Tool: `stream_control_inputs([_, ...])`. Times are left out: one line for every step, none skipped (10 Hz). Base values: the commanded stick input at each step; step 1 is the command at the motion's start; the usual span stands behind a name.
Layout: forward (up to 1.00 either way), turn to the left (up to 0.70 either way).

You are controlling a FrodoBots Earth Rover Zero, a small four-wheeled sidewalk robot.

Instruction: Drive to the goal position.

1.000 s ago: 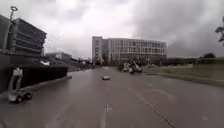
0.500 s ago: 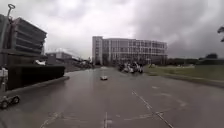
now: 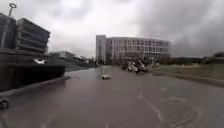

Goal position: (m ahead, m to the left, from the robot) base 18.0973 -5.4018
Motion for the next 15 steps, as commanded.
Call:
stream_control_inputs([0.7, 0.0])
stream_control_inputs([0.7, 0.0])
stream_control_inputs([0.7, 0.0])
stream_control_inputs([0.7, 0.0])
stream_control_inputs([0.7, 0.0])
stream_control_inputs([0.7, 0.0])
stream_control_inputs([0.7, 0.0])
stream_control_inputs([0.7, 0.0])
stream_control_inputs([0.7, 0.0])
stream_control_inputs([0.7, 0.0])
stream_control_inputs([0.7, 0.0])
stream_control_inputs([0.7, 0.0])
stream_control_inputs([0.7, 0.0])
stream_control_inputs([0.7, 0.0])
stream_control_inputs([0.7, 0.0])
